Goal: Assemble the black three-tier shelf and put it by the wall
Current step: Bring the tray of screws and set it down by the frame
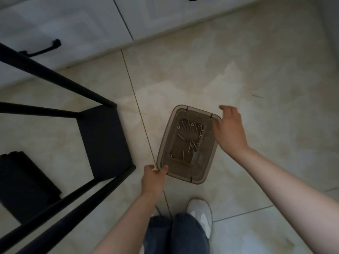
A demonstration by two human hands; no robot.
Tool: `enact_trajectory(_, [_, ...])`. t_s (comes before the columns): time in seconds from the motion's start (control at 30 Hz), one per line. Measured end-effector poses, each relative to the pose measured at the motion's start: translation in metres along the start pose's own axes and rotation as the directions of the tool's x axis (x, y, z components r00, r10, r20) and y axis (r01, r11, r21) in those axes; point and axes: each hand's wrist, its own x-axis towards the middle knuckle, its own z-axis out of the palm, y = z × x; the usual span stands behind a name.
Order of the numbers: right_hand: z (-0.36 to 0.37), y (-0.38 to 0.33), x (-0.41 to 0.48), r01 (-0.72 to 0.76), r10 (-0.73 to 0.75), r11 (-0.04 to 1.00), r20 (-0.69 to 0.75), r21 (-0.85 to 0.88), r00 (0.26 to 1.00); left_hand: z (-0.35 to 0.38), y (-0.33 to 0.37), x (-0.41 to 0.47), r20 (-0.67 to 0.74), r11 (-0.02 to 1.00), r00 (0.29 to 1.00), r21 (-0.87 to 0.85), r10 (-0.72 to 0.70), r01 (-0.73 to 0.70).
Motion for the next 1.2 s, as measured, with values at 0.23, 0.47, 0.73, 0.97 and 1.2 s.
enact_trajectory(0.23, [0.027,0.016,-0.053,-0.434,0.369,0.885,0.314,0.168,0.875,-0.014,0.032,0.018,0.054,0.92,0.951,0.243,0.303,-0.307])
enact_trajectory(0.47, [0.034,0.003,-0.051,-0.513,0.427,0.825,0.334,0.236,0.841,0.001,0.038,0.021,0.048,0.89,0.932,0.284,0.358,-0.357])
enact_trajectory(0.73, [0.02,0.004,-0.031,-0.51,0.436,0.822,0.296,0.254,0.85,0.014,0.053,0.021,0.076,0.881,0.914,0.248,0.398,-0.404])
enact_trajectory(0.97, [0.024,0.01,-0.033,-0.48,0.426,0.848,0.247,0.225,0.87,0.015,0.05,0.022,0.079,0.873,0.898,0.212,0.433,-0.44])
enact_trajectory(1.2, [0.032,0.014,-0.034,-0.443,0.416,0.849,0.155,0.287,0.896,0.017,0.047,0.03,0.099,0.829,0.846,0.169,0.523,-0.533])
